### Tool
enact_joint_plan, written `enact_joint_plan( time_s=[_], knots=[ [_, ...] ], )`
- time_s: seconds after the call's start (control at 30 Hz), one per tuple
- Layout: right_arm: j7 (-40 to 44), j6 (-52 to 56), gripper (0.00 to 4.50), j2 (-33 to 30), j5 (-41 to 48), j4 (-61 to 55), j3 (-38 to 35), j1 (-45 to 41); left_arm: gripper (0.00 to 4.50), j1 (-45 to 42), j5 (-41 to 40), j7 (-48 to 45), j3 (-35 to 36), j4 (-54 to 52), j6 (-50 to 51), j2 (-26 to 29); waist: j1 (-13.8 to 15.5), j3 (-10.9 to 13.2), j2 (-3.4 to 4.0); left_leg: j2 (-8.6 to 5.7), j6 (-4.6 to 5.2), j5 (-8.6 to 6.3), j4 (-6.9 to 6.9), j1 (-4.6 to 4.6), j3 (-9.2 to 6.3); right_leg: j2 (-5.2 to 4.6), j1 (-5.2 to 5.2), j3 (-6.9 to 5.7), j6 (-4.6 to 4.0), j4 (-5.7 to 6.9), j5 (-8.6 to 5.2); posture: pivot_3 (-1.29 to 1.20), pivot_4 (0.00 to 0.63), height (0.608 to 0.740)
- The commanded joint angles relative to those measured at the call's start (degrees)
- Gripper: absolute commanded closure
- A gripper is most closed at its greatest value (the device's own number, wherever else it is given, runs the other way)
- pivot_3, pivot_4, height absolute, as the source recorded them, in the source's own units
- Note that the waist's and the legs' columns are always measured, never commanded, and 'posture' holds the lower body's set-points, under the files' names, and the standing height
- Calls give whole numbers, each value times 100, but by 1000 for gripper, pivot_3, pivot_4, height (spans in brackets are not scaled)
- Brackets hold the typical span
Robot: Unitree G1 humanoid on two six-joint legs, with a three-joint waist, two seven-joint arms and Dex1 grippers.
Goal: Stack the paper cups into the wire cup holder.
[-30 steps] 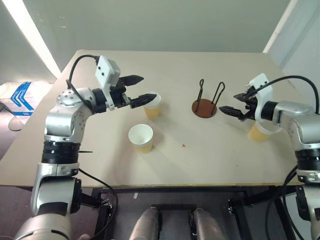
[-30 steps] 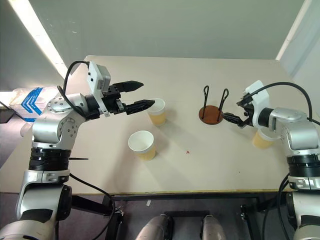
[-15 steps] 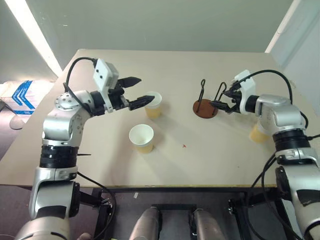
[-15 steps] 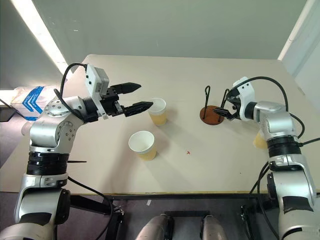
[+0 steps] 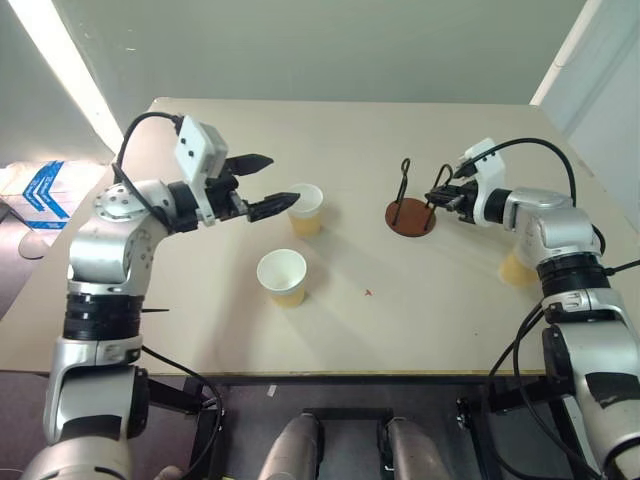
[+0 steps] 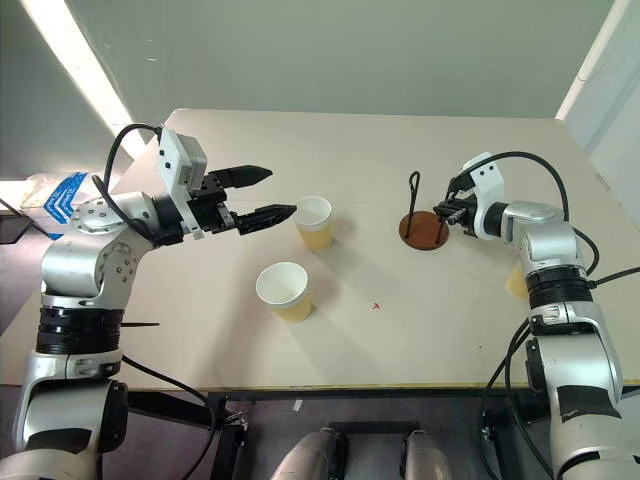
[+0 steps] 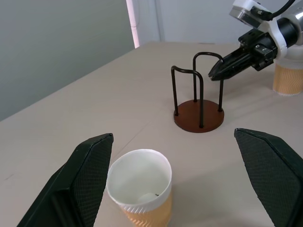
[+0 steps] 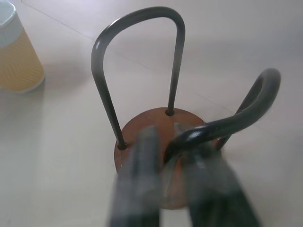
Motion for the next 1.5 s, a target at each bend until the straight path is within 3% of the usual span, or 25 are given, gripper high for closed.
enact_joint_plan(
  time_s=[0.03, 0.27, 0.4, 0.7, 1.23, 1.5],
  knots=[
    [75, 151, 4477, -93, 152, -547, -218, 16, 0, -96, -46, -120, 114, -71, -62, 95, 1, 0, 0, 0, 0, 0, 1, 0, -1, 0, 0, 0, 0, 0, 0, 0, 150, 740],
    [-95, 917, 4477, -24, 603, -1610, -545, 247, 0, -144, 7, -395, 7, -116, -87, 149, 0, 0, 1, 0, -1, 1, 0, -1, -1, 0, -2, -1, -2, 0, -1, 0, 150, 740],
    [219, 1808, 4477, -321, 1092, -3375, -469, 918, 0, -157, -167, -873, -109, -375, 99, 315, 14, 0, 0, 3, -20, 14, 2, -4, -5, 3, 0, -11, -16, -1, -11, 0, 150, 740],
    [392, 3183, 4477, -802, 2186, -5724, -354, 1865, 0, 98, -566, -1814, -444, -1306, 487, 697, 11, -1, -1, 3, -38, 20, 4, -13, -4, 4, 0, -11, -9, -7, -20, 0, 150, 740],
    [396, 2308, 4477, -1099, 1583, -5600, 627, 2274, 0, 160, -522, -1752, -488, -1354, 500, 674, -43, -1, -3, 2, -1, 25, 6, 1, -3, 2, 12, -2, -11, 1, -5, 0, 150, 740],
    [502, 2010, 1880, -1318, 1317, -5500, 816, 2522, 0, 198, -523, -1670, -496, -1378, 493, 666, -38, -1, -4, 2, 22, 28, 4, -4, -3, 2, 9, -3, -3, -7, -10, 0, 150, 740]
  ],
)
